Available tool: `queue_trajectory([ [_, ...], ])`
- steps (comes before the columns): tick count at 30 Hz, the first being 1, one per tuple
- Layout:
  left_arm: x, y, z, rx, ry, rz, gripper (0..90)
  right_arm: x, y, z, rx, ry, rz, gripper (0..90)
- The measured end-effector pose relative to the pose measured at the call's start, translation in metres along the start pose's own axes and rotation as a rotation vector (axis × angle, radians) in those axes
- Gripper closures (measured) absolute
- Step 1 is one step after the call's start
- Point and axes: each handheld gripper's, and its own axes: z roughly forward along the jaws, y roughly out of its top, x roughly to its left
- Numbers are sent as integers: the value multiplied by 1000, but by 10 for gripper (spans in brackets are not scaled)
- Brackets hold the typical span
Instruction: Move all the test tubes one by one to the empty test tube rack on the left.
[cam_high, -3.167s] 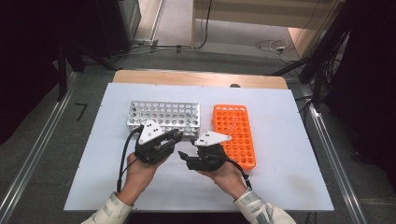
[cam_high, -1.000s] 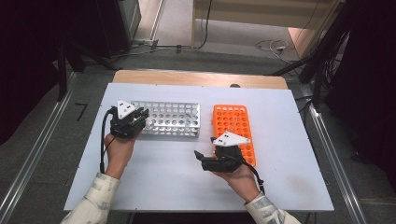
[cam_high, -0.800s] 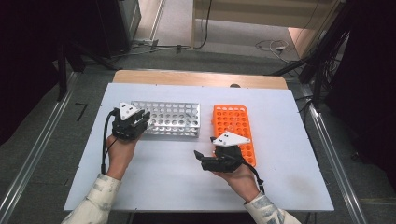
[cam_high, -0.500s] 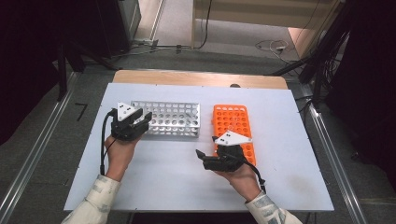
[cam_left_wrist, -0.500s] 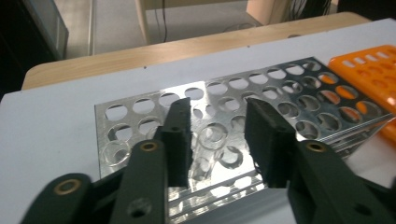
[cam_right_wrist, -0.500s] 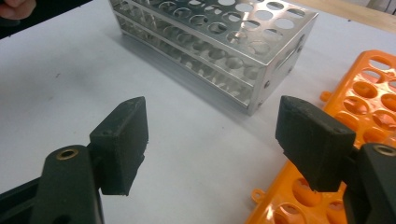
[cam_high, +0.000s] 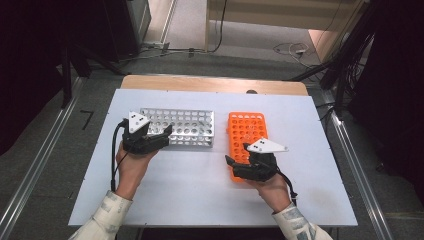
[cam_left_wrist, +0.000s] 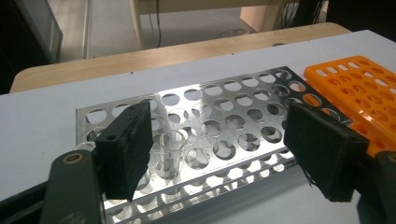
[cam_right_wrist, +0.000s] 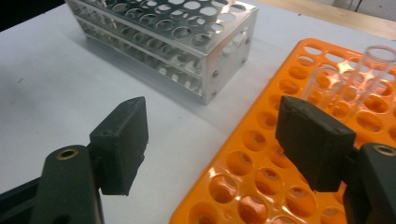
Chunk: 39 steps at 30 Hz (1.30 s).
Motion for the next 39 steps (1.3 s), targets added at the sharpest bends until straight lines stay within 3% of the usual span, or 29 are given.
queue_trajectory([
  [6,-4,0,-2,-4,-9,-5,139,-16,-3,2,-21,-55,26,244],
  [12,-8,0,-3,-1,-26,7,138,-30,-8,12,-12,-94,61,290],
  [31,-14,-6,-14,18,-27,9,111,-35,-4,34,38,-145,70,561],
  [39,-10,-10,-24,19,-11,3,111,-32,1,42,92,-188,59,600],
])
